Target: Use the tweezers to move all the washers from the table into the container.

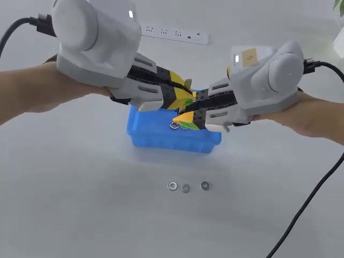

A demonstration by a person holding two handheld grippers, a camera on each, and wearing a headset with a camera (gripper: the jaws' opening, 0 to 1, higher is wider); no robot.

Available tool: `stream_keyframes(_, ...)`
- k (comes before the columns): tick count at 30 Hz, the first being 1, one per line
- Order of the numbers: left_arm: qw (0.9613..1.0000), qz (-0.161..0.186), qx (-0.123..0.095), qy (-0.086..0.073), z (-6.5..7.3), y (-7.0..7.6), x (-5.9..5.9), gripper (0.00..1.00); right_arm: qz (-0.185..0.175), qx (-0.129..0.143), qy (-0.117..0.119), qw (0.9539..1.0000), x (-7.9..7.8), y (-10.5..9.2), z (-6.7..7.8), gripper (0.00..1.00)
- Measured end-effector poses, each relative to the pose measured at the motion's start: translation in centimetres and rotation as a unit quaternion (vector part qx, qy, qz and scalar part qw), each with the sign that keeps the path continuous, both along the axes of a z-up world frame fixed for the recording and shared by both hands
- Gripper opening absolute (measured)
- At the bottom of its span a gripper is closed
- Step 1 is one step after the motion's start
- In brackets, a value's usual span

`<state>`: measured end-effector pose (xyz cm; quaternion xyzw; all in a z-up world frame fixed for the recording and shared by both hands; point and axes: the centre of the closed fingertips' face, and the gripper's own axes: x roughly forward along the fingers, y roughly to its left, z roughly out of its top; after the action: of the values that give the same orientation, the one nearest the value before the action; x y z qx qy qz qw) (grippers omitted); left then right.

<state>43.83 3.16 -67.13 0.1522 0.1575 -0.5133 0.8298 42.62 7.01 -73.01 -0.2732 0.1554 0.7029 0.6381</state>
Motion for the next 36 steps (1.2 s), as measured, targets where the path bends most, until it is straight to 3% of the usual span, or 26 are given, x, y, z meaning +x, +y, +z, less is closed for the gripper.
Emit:
stream_keyframes(2,1.0000,0.000,-0.002,0.002,0.2,0.2,0.2,0.07,-0.011,0.002,0.005,0.9999,0.3,0.1,0.3,0.24)
stream_keyframes(6,0.9999,0.002,0.005,-0.009,0.8,0.5,0.3,0.07,-0.019,0.008,0.003,0.9998,0.5,0.1,0.9,0.26)
stream_keyframes(12,0.9998,0.008,0.008,-0.015,1.4,1.1,0.2,0.07,-0.040,0.012,0.006,0.9991,0.7,-0.5,1.5,0.40)
stream_keyframes(16,0.9997,0.011,0.003,-0.021,2.0,1.4,0.0,0.07,-0.058,0.013,0.008,0.9982,0.9,-1.4,1.8,0.54)
stream_keyframes(22,0.9996,0.010,0.003,-0.026,2.8,1.8,-0.5,0.07,-0.086,0.029,0.017,0.9957,0.5,-3.1,3.0,0.66)
stream_keyframes(36,0.9998,-0.006,0.000,-0.018,3.5,1.1,-3.7,0.07,-0.136,0.040,0.039,0.9892,-2.0,-8.1,3.3,0.72)
